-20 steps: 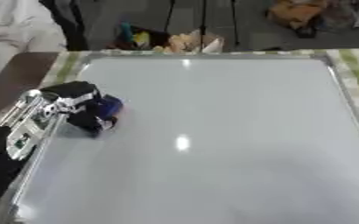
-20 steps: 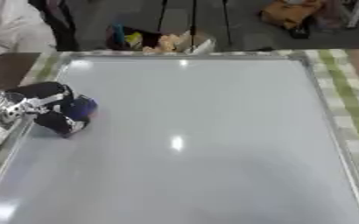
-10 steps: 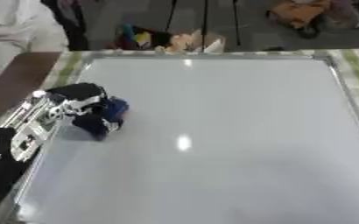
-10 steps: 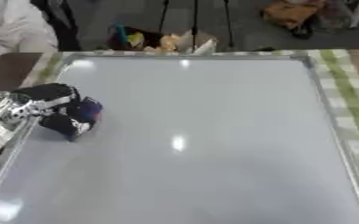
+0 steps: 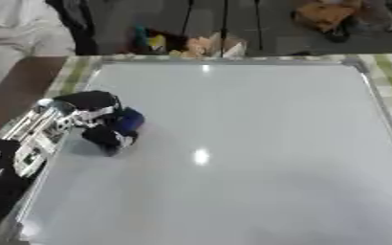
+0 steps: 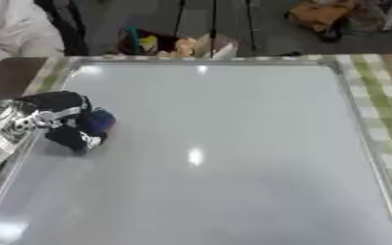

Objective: Wipe the whiteboard clean with a brush.

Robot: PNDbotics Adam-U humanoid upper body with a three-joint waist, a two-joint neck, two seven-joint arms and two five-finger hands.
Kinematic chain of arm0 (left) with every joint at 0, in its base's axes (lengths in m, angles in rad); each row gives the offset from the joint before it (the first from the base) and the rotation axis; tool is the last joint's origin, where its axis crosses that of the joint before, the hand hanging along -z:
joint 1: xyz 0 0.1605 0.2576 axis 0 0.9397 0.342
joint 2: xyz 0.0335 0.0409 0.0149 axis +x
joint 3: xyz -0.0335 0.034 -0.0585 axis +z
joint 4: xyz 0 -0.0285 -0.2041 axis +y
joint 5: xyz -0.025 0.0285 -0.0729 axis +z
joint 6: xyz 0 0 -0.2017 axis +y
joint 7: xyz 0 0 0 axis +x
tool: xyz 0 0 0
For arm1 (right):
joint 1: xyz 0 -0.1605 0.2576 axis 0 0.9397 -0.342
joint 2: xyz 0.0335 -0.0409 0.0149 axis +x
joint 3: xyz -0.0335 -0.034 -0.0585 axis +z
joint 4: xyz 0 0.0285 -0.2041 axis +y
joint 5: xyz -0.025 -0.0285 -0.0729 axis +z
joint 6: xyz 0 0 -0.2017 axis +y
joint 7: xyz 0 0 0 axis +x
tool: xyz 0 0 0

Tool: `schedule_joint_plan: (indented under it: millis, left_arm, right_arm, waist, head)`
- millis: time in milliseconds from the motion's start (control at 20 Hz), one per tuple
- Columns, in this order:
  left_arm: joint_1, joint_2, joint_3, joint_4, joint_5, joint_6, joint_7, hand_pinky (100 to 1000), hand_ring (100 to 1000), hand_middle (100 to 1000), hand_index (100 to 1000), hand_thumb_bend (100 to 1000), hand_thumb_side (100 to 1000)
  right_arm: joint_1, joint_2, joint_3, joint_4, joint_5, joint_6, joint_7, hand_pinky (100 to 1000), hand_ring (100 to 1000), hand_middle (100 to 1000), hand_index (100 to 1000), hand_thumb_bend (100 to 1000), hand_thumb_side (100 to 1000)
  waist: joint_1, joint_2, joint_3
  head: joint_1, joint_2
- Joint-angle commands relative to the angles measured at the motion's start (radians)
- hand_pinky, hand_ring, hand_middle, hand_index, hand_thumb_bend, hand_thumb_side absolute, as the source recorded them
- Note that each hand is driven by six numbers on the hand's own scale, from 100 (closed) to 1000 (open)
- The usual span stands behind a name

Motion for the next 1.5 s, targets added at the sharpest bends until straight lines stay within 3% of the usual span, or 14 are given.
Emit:
schedule_joint_plan:
  millis: [50, 400, 1000, 1450, 1500]
  left_arm:
    - [-0.008, 0.041, 0.002, -0.022, -0.011, -0.003, 0.000, 441, 566, 400, 474, 182, 595]
    - [-0.008, 0.042, 0.010, -0.002, -0.036, 0.017, 0.012, 435, 559, 393, 467, 162, 584]
    - [-0.008, 0.035, 0.073, 0.150, -0.064, 0.074, 0.078, 426, 552, 387, 462, 138, 583]
    - [-0.011, 0.039, 0.098, 0.200, -0.056, 0.094, 0.106, 425, 550, 385, 460, 131, 583]
    - [-0.012, 0.042, 0.103, 0.203, -0.059, 0.098, 0.110, 422, 548, 383, 459, 126, 580]
  right_arm:
    - [-0.010, -0.018, -0.005, -0.015, -0.004, 0.001, -0.001, 806, 756, 555, 818, 100, 934]
    - [-0.009, -0.018, -0.005, -0.015, -0.002, 0.000, -0.001, 806, 756, 555, 818, 100, 935]
    - [-0.007, -0.019, -0.005, -0.015, 0.003, -0.003, -0.003, 806, 756, 555, 817, 100, 933]
    - [-0.006, -0.021, -0.005, -0.015, 0.004, -0.005, -0.008, 805, 756, 557, 817, 100, 960]
    - [-0.005, -0.021, -0.006, -0.015, 0.004, -0.005, -0.008, 805, 756, 557, 817, 100, 932]
  waist:
    - [0.000, -0.023, 0.001]
    - [-0.001, -0.023, 0.002]
    - [-0.003, -0.022, 0.008]
    - [-0.005, -0.023, 0.009]
    - [-0.005, -0.024, 0.010]
  head:
    - [0.005, -0.006]
    - [0.007, -0.006]
    - [0.004, -0.007]
    - [0.003, -0.006]
    - [0.003, -0.007]
